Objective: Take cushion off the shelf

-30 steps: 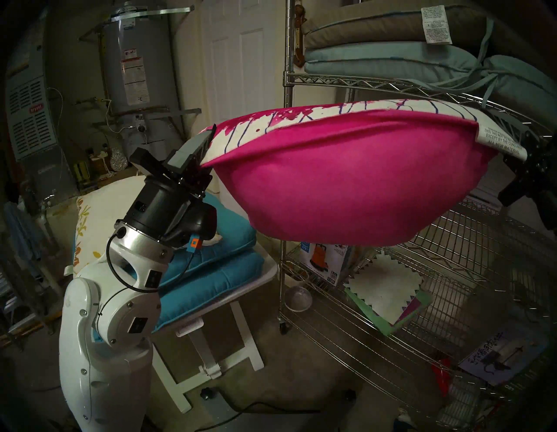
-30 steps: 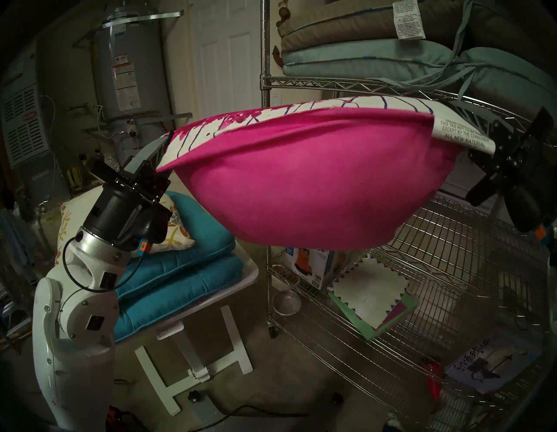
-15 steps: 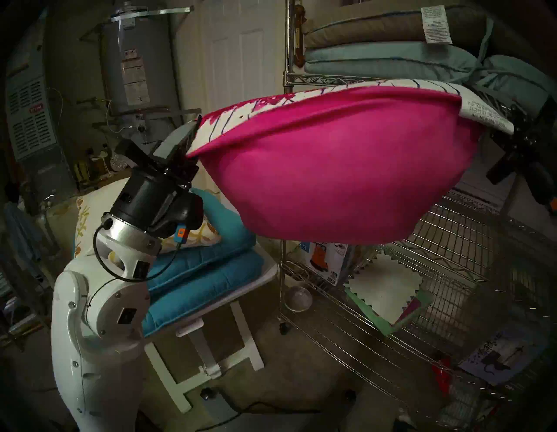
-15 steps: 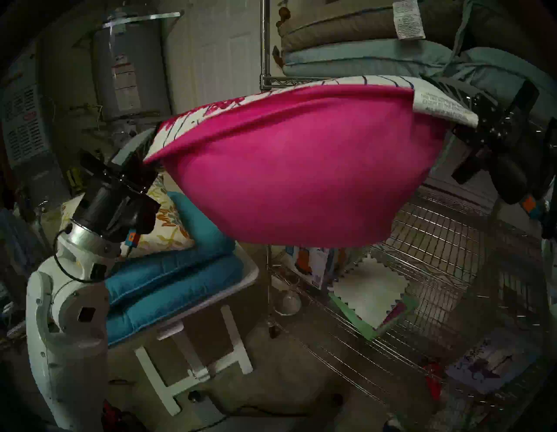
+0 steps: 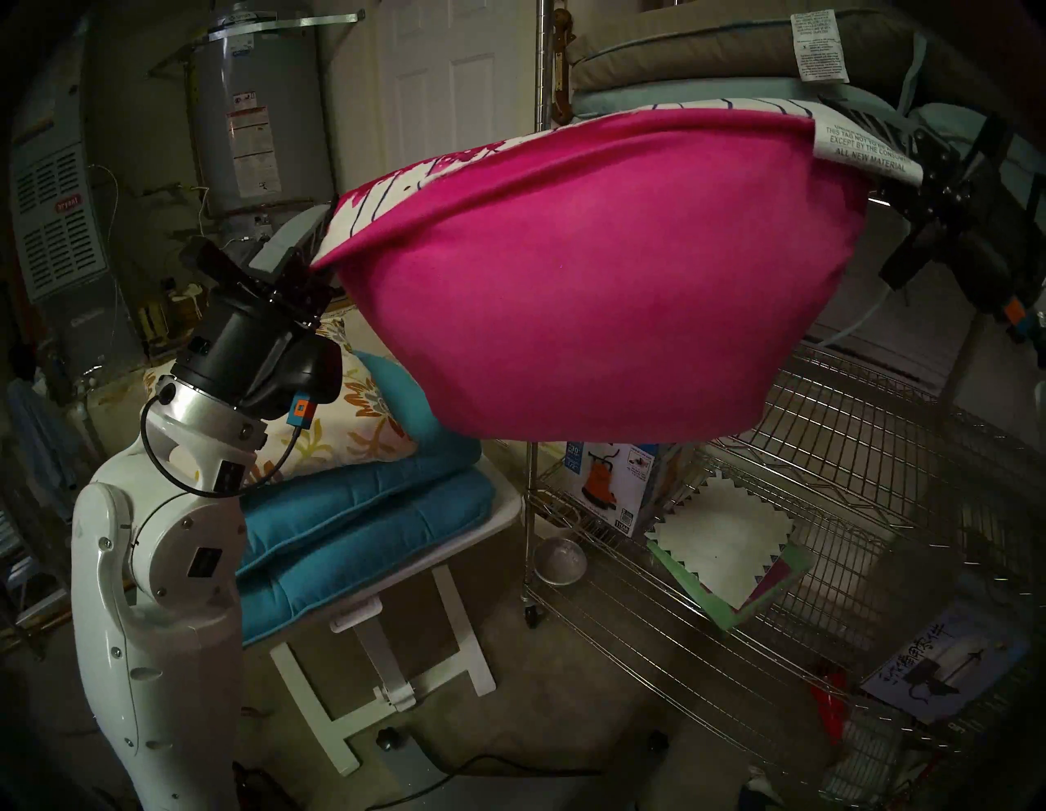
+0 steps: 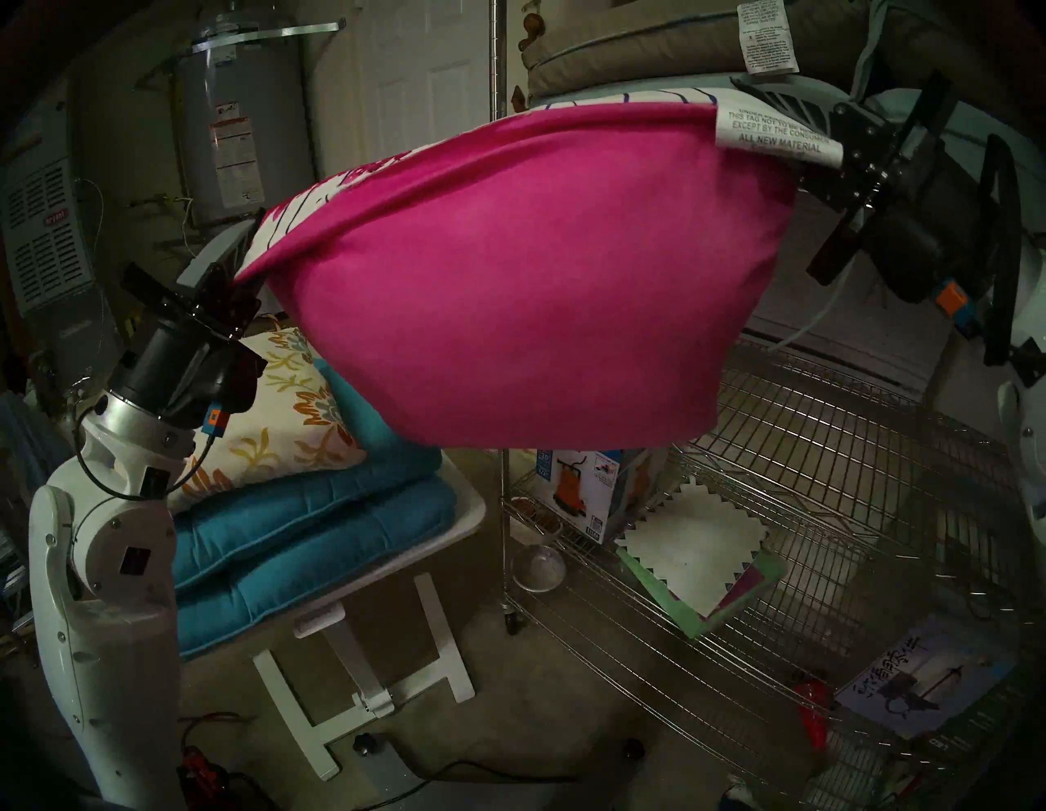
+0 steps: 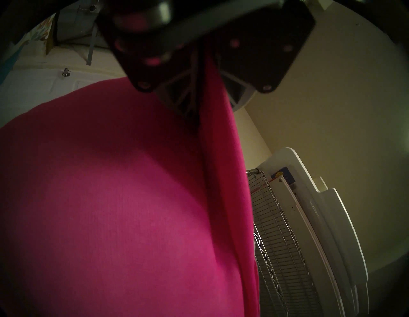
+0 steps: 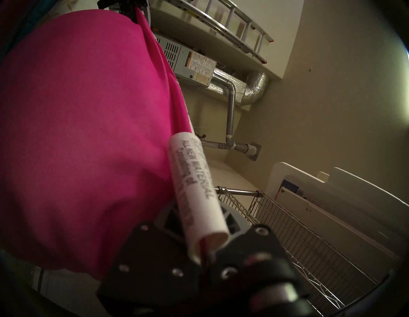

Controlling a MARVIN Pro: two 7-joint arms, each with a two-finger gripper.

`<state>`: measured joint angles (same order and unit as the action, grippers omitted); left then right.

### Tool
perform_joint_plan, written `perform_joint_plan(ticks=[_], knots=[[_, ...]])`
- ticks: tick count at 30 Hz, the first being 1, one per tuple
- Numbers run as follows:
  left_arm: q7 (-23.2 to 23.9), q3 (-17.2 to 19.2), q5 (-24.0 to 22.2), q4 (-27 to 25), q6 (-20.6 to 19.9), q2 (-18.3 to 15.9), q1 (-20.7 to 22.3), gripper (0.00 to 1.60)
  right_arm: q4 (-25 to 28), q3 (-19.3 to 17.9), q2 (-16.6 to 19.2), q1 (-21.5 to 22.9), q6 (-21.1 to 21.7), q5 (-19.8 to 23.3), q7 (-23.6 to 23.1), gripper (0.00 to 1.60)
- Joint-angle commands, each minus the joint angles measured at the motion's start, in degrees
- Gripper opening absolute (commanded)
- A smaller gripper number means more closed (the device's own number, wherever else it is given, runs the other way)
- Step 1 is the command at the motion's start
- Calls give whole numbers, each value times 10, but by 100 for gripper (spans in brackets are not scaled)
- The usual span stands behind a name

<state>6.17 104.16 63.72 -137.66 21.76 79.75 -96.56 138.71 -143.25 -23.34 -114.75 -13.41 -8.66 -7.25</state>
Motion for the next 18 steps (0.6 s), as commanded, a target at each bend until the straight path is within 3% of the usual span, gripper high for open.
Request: perform_joint_plan(ticks=[1, 7, 18], knots=[[2, 20, -11, 6, -3, -3, 14, 0, -35, 8, 66, 49, 64, 7, 44, 0], [2, 27, -16, 19, -1, -9, 28, 0, -43, 21, 116, 64, 104, 17, 64, 0], [7, 63, -27, 42, 3, -33, 75, 0, -64, 39, 153, 81, 139, 24, 83, 0]])
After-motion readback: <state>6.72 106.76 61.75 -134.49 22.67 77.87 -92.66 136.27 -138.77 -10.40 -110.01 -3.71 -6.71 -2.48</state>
